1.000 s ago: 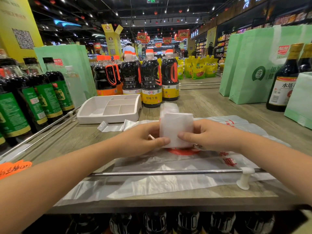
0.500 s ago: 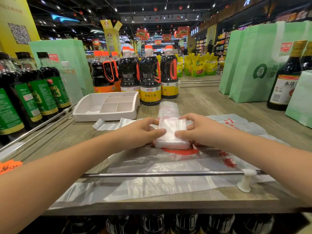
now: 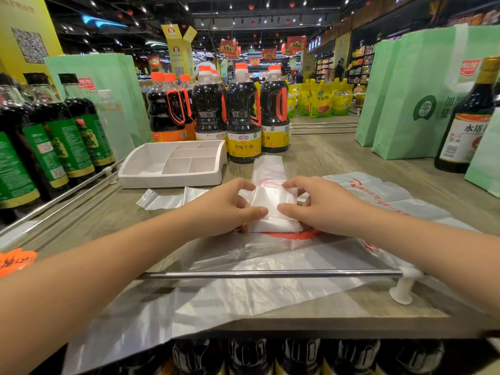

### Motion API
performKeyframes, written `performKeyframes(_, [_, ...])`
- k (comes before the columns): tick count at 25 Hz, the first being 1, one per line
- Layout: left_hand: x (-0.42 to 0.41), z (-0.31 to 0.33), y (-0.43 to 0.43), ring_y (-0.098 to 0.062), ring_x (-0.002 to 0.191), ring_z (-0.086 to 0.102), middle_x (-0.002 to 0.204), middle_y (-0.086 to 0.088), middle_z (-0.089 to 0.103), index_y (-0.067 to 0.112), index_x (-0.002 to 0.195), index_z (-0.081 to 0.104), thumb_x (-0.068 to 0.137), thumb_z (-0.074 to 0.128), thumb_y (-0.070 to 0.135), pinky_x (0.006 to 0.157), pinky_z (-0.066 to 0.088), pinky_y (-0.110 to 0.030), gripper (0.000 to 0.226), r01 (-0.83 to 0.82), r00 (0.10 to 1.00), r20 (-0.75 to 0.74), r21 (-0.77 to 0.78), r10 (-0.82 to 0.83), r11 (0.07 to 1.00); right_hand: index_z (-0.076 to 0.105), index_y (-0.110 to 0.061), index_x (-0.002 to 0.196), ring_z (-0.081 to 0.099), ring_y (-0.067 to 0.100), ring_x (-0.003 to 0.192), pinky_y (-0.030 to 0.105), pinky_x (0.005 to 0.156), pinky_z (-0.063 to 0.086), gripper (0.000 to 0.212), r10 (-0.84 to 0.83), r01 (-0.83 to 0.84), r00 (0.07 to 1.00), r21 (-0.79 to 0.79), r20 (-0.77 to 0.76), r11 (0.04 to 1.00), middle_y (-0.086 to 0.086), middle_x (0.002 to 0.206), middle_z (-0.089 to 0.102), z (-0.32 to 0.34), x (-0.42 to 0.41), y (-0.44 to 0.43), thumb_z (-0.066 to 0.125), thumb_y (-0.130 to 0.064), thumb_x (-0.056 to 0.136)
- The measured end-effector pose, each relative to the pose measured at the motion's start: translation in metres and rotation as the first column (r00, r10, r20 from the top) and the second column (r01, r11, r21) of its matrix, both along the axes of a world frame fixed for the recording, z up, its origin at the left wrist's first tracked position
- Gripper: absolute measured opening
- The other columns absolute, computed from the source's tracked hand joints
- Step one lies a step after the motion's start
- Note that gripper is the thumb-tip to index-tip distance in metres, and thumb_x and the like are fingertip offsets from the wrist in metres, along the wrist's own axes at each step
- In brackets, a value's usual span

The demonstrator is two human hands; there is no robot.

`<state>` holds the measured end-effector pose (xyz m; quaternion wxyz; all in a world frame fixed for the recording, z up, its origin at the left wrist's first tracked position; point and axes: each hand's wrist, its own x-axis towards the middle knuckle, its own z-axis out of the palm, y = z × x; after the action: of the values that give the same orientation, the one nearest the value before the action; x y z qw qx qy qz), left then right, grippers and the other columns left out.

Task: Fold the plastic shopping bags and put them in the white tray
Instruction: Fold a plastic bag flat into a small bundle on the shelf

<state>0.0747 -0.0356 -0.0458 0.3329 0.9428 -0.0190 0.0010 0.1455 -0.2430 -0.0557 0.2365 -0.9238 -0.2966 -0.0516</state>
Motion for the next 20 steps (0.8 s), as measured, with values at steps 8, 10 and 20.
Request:
performKeyframes(8, [-0.001,0.003,0.005,-0.004,0.072,0.065,0.085,0.011,0.073,0.032,0.132,0.049,0.093,0.061,0.050,0.068,0.048,-0.022,0.045,0.032,0.999,-0.008,0.039,-0.032,0.999,0.047,-0.031,0.146,0.051,0.007,0.107,0.020,0.090,0.035,0.052,0.087,-0.084,0.996,-0.135,0.022,0.987,-0.007,0.136,0.050,0.003,-0.007,0.001,0.053,-0.048,0.098])
performKeyframes(10, [-0.002,0.002,0.006,-0.002,0.068,0.062,0.080,0.011,0.070,0.034,0.131,0.048,0.093,0.061,0.050,0.068,0.048,-0.023,0.043,0.052,0.998,0.042,0.097,-0.057,0.994,0.051,-0.031,0.143,0.048,0.009,0.124,0.021,0.101,0.034,0.050,0.120,-0.115,0.993,-0.156,0.021,0.981,-0.009,0.143,0.045,-0.001,-0.005,0.001,0.056,-0.048,0.096])
performKeyframes(20, [-0.006,0.003,0.016,-0.006,0.064,0.064,0.075,0.005,0.071,0.037,0.104,0.069,0.085,0.066,0.059,0.066,0.048,-0.025,0.029,0.141,0.989,0.041,0.067,-0.144,0.988,0.044,-0.039,0.147,0.023,0.001,0.145,0.020,0.115,0.016,0.063,0.228,-0.247,0.968,-0.245,-0.103,0.938,-0.015,0.161,0.026,0.000,-0.006,-0.005,0.036,-0.070,0.093])
